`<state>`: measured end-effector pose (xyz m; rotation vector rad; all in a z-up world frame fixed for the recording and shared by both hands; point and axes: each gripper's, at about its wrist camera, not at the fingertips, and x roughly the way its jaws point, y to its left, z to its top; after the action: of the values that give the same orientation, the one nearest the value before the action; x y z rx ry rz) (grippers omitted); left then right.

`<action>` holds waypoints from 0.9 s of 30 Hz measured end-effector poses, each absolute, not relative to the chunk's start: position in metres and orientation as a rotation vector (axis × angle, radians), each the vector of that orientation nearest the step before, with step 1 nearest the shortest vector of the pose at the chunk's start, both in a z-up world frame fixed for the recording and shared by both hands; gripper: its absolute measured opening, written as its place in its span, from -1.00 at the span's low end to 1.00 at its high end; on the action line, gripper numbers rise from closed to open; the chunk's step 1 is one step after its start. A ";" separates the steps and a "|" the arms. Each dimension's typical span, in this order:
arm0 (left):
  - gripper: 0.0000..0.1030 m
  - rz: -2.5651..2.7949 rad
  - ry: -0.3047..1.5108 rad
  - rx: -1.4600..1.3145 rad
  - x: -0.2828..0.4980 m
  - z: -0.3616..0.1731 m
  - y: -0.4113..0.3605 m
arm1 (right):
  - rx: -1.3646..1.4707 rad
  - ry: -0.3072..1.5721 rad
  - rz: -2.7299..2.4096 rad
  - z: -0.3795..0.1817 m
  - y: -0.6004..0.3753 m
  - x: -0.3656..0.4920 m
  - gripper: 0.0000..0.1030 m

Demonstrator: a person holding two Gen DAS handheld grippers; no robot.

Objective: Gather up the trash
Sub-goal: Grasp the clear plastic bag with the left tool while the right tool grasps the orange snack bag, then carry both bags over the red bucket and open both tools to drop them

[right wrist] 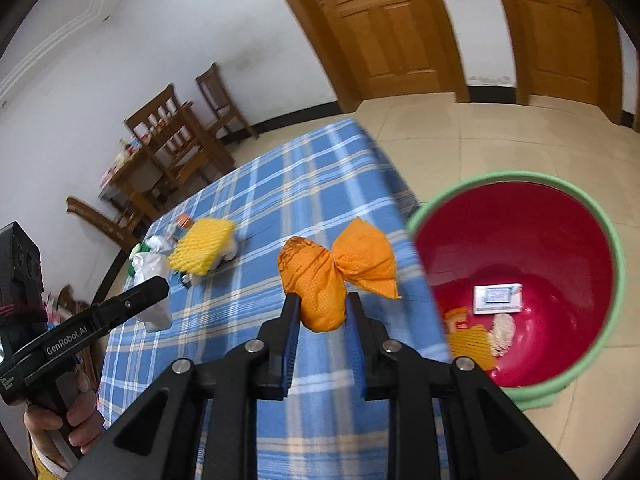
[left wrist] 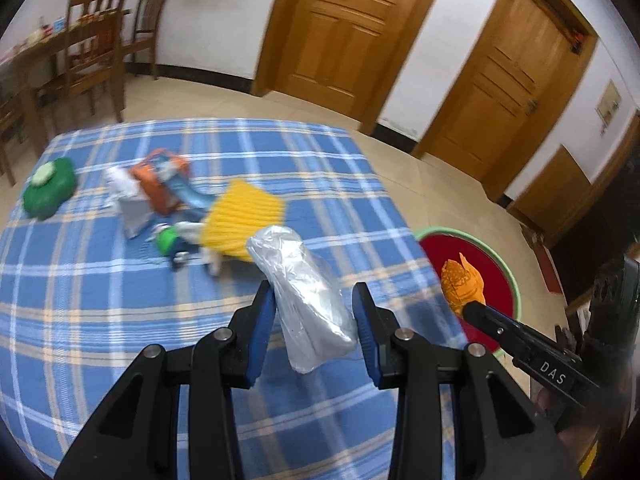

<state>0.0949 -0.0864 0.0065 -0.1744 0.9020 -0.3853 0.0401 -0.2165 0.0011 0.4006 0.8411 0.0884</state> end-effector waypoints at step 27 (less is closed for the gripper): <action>-0.23 -0.689 0.977 0.065 0.101 -0.011 -0.252 | 0.565 0.857 -0.197 -0.027 -0.334 -0.007 -0.48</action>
<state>0.1012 -0.2515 -0.0109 0.0653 0.9775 -0.6889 -0.0068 -0.3341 -0.0268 0.5652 0.8574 -0.1972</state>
